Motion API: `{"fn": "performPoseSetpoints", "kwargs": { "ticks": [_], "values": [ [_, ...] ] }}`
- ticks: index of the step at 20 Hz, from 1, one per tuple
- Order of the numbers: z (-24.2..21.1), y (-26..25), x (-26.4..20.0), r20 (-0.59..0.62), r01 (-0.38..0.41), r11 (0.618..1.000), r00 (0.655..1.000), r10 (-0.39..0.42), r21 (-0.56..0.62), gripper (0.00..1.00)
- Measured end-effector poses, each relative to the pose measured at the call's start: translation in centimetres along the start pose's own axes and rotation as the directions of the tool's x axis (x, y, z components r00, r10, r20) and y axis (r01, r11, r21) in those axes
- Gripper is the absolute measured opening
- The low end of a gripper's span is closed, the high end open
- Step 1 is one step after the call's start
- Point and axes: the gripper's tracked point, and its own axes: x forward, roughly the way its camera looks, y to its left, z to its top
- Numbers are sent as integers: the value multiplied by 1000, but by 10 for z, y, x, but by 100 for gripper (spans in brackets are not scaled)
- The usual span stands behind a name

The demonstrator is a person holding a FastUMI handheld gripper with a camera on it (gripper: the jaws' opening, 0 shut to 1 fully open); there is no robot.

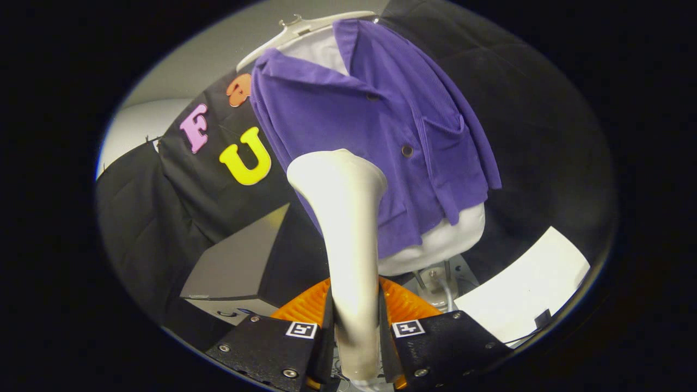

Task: Iron the clothes twice with a garment steamer, once on the left side and once on the right side.

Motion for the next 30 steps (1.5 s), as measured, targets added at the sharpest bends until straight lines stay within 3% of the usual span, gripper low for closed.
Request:
{"fn": "performPoseSetpoints", "kwargs": {
  "ticks": [6,11,18,24,27,30],
  "values": [
    [124,53,-82,232,-104,992,965,118,-68,35],
    [201,67,-108,390,-111,988,910,143,-104,35],
    [251,66,-88,481,-112,989,865,144,-94,35],
    [288,49,-41,557,-103,994,824,105,-35,35],
    [307,25,-24,602,-96,995,797,59,30,35],
    [314,-5,3,604,-48,995,797,-13,84,35]
  ]
}}
